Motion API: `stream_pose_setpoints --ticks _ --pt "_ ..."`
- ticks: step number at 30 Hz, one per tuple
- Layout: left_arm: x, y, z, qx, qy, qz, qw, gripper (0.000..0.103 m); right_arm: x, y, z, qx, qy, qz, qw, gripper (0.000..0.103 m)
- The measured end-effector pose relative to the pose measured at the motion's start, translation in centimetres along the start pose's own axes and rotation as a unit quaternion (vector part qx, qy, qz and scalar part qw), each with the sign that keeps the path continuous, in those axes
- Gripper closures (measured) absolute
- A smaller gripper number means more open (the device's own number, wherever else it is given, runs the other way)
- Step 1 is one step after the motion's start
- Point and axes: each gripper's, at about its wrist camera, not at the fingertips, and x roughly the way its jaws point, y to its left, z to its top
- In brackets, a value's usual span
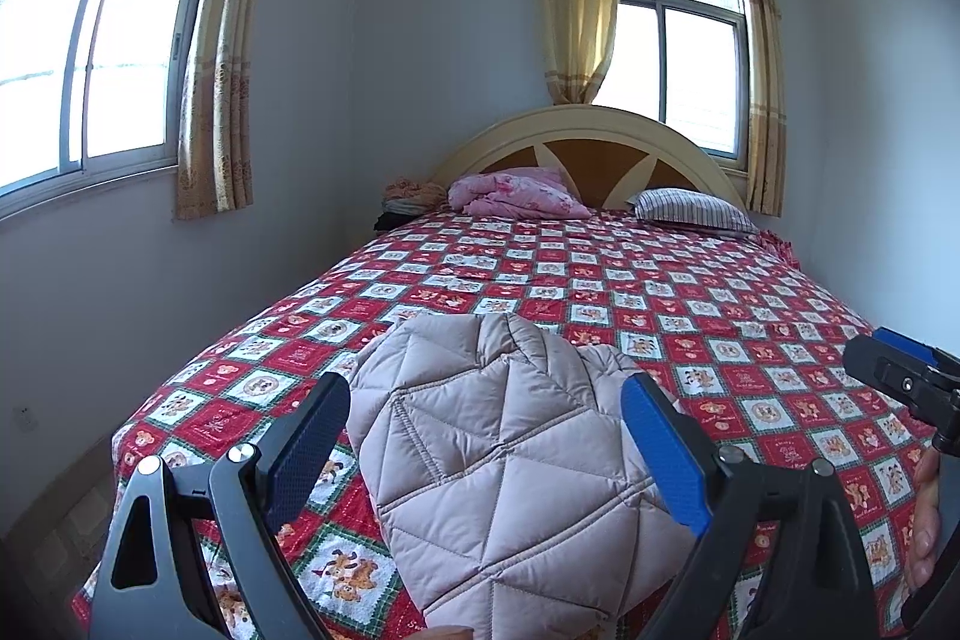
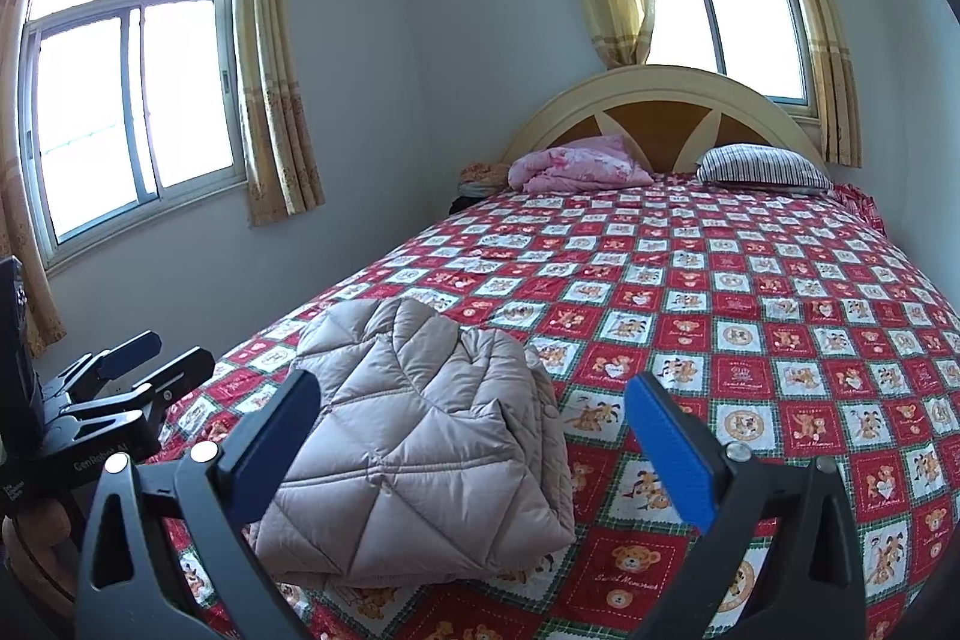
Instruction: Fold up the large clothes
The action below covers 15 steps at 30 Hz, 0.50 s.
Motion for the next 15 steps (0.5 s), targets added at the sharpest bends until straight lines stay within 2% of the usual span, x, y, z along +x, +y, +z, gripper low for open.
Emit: stream_pose_setpoints --ticks 8,11,15 --pt "-0.1 0.01 0.21 0.006 -0.003 0.007 1.0 0.01 -0.38 -0.21 0.2 0.006 -0.009 0.001 1.0 0.0" --pt "0.12 0.04 0.14 0.006 0.001 0.009 0.9999 0.006 -0.51 -0.04 0.27 0.004 -0.012 0.003 1.0 0.0" --pt "0.27 0.11 0.06 0.005 0.004 0.014 0.9999 0.006 -0.52 0.24 0.21 0.001 -0.014 0.004 1.0 0.0"
